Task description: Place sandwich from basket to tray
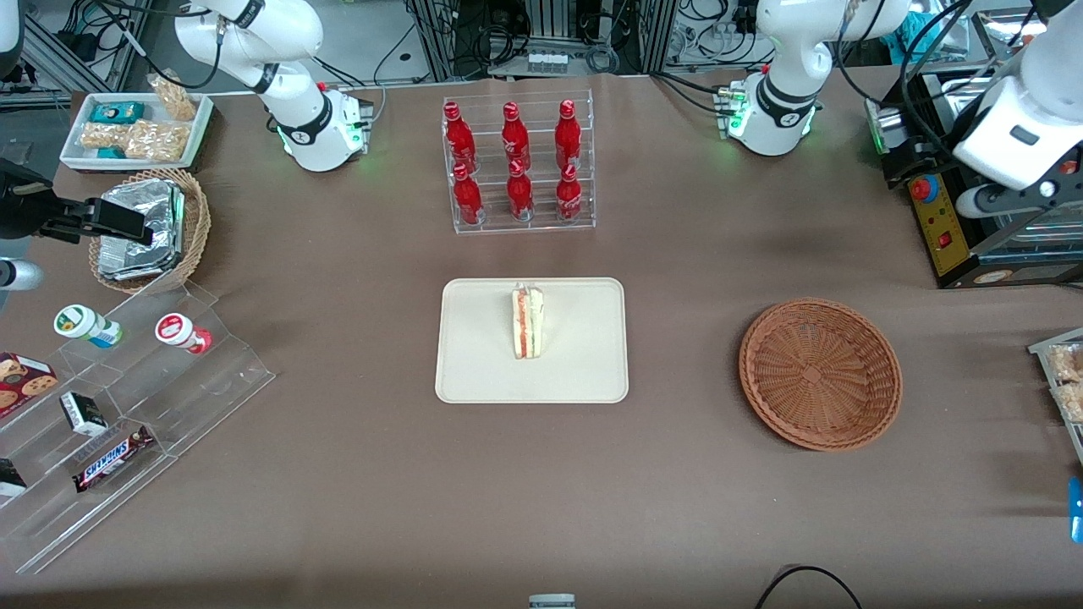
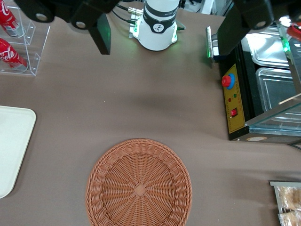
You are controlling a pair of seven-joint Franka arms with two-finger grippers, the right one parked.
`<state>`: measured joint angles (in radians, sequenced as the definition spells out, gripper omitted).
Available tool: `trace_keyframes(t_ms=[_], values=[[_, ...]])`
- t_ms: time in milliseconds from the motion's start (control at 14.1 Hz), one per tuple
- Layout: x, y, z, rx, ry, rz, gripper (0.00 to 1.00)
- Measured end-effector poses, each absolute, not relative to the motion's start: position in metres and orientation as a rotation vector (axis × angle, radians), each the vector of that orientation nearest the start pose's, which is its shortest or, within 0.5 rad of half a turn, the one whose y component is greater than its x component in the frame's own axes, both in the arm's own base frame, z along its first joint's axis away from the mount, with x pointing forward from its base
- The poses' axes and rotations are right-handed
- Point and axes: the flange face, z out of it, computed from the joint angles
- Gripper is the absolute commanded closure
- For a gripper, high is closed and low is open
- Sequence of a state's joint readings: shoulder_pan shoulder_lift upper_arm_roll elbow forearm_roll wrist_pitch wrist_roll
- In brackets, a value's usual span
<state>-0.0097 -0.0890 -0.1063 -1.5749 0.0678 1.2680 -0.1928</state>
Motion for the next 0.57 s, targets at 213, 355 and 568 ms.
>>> trace_keyframes(t_ms=[213,355,568], values=[[0.4839,-0.0474,0.6520,-3.025,-0.141,0.285,0.00],[0.4868,-0.0492,0.6526,-3.036,-0.136,0.266,0.00],[0.4933,-0.0517,0.6536,-3.055,-0.131,0.255,0.00]])
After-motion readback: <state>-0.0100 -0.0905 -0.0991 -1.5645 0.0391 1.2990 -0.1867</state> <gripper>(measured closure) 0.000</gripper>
